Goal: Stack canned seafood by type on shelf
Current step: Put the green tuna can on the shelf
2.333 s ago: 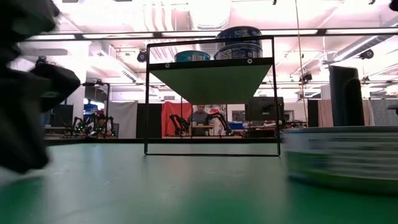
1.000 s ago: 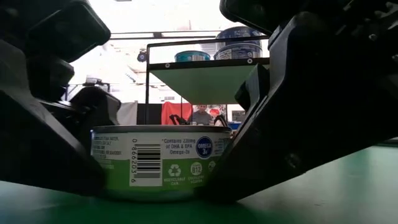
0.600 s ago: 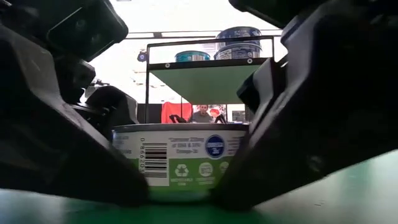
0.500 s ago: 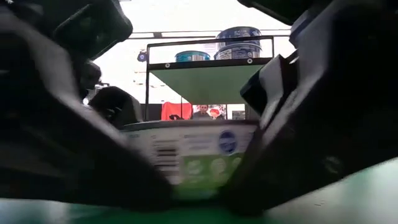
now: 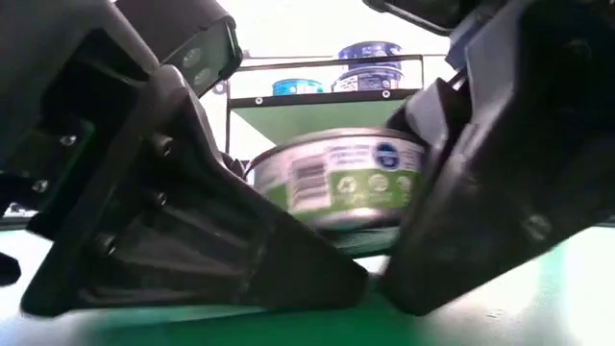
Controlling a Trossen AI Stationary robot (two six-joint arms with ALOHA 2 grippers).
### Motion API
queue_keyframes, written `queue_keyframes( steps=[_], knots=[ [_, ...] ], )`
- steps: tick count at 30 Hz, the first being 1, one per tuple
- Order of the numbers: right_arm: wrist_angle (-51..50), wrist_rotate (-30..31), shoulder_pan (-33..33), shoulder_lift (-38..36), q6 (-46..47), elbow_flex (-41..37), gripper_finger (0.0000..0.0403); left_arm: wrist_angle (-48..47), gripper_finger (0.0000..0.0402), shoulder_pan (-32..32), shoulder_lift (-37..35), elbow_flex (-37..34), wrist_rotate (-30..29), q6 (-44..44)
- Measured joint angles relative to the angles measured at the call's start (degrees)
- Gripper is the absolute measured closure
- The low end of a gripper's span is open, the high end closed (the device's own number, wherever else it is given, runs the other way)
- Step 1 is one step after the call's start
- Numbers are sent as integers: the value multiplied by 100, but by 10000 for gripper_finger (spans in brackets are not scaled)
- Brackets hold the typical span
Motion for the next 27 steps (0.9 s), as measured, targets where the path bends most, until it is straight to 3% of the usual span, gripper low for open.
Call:
queue_keyframes(
  steps=[11, 21, 27],
  knots=[
    [-1382, -21, 386, -414, 1035, -13, 390, -298, 81, -28, -237, -151, 309, -193],
    [-2066, -463, 473, -506, 1699, 4, 390, -325, 58, -26, -254, -153, 460, -763],
    [-2203, -207, 493, -558, 1575, 23, 390, -235, 46, -36, -238, -155, 282, -817]
  ],
)
